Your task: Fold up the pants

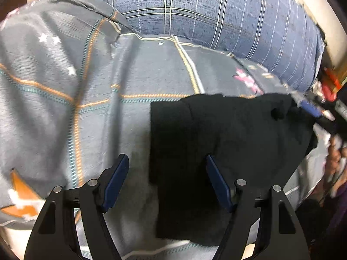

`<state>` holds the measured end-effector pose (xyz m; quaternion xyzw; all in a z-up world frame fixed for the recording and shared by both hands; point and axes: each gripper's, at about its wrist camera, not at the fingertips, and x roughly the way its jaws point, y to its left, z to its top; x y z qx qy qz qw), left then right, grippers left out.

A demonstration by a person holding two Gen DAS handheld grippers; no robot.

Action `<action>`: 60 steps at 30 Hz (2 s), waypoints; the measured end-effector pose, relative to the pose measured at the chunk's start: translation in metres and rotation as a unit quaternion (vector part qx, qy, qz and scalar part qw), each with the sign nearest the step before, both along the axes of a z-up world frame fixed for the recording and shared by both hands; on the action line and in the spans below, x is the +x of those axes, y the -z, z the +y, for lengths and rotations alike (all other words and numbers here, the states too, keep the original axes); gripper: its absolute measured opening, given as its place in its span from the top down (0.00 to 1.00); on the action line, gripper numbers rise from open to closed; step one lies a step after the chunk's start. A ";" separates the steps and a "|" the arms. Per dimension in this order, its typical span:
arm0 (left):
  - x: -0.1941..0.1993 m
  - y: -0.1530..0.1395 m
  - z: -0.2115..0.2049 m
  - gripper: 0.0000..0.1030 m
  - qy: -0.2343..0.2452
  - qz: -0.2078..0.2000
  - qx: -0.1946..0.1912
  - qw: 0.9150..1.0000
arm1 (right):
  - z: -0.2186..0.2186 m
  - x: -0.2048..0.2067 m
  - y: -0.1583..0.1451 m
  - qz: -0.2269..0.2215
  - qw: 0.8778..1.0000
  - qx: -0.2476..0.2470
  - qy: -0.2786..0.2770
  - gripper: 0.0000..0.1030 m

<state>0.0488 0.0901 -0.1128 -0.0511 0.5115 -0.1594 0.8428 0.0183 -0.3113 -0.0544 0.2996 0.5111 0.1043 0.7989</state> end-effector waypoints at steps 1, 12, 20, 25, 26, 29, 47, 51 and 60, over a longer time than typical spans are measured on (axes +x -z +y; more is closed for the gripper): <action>0.002 -0.001 -0.002 0.29 0.004 -0.002 -0.008 1.000 | 0.003 0.004 0.006 0.007 1.000 0.004 0.000 0.49; 0.016 -0.002 -0.022 0.63 0.050 -0.034 -0.032 0.998 | 0.054 0.018 0.033 0.014 0.996 -0.026 -0.083 0.55; 0.043 -0.016 -0.022 0.67 0.047 -0.062 -0.040 0.996 | 0.068 0.055 0.030 0.008 0.990 -0.094 -0.108 0.93; 0.085 -0.012 -0.003 0.67 -0.015 -0.061 -0.065 0.996 | 0.056 0.103 0.062 0.053 0.994 -0.060 -0.071 0.93; 0.092 -0.007 0.000 0.67 -0.022 -0.054 -0.069 0.996 | 0.053 0.113 0.077 0.078 0.994 -0.042 -0.059 0.93; 0.104 0.012 0.008 0.65 -0.039 -0.032 -0.076 0.996 | 0.039 0.126 0.117 0.145 0.989 0.023 -0.013 0.89; 0.094 0.006 0.017 0.61 -0.050 -0.075 -0.080 0.993 | -0.174 -0.071 -0.044 0.047 0.973 -0.095 0.204 0.38; 0.092 0.005 0.020 0.61 -0.054 -0.084 -0.082 0.992 | -0.192 -0.092 -0.027 0.072 0.971 -0.066 0.220 0.38; 0.095 0.007 0.018 0.61 -0.051 -0.085 -0.076 0.992 | -0.156 -0.053 0.040 0.111 0.976 -0.085 0.168 0.54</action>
